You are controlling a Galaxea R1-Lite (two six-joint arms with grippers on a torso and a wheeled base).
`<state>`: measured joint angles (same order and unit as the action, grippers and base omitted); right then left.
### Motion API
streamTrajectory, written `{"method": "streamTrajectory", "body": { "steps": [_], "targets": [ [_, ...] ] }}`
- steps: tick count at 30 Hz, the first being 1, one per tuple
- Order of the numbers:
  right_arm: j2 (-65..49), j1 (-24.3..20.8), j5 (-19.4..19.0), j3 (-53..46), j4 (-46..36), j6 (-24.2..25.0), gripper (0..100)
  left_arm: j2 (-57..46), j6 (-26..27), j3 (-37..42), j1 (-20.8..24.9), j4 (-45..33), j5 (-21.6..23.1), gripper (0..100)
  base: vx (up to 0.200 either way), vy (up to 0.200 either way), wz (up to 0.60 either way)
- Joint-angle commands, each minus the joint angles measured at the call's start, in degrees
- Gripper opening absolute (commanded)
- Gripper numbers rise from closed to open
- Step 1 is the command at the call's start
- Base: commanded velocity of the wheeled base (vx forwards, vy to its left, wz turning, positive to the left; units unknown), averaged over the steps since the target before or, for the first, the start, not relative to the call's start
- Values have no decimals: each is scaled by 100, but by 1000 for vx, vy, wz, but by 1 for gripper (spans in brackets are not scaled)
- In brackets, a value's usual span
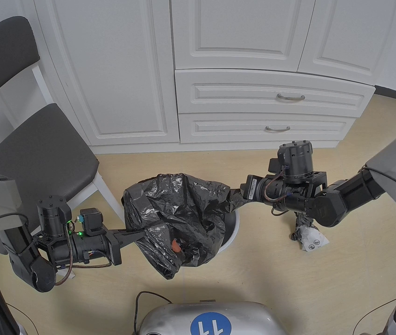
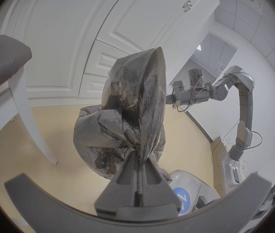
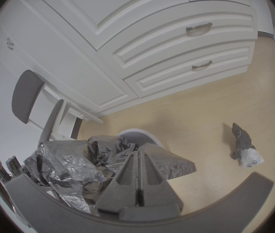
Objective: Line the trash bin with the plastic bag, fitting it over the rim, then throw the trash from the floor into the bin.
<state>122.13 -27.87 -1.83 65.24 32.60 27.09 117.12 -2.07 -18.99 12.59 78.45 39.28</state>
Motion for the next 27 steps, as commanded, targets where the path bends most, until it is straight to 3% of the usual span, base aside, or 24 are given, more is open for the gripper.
{"method": "streamTrajectory", "body": {
  "steps": [1, 3, 4, 6, 16, 27],
  "targets": [
    [576, -78, 7, 234, 80, 86, 0, -4, 5, 10, 15, 4, 1, 0, 0, 0, 0],
    [830, -193, 33, 428, 115, 253, 0, 13, 23, 18, 24, 4, 1, 0, 0, 0, 0],
    [1217, -333, 183, 779, 168, 737, 0, 39, 23, 18, 33, 13, 10, 0, 0, 0, 0],
    [1358, -412, 200, 850, 177, 965, 0, 57, 23, 27, 33, 109, 10, 0, 0, 0, 0],
    [1736, -957, 218, 876, 186, 1062, 0, 233, -65, -105, 41, 364, -52, 0, 0, 0, 0],
    [2386, -878, 403, 1368, 467, 1281, 0, 479, -136, -474, 349, 338, -342, 0, 0, 0, 0]
  ]
}}
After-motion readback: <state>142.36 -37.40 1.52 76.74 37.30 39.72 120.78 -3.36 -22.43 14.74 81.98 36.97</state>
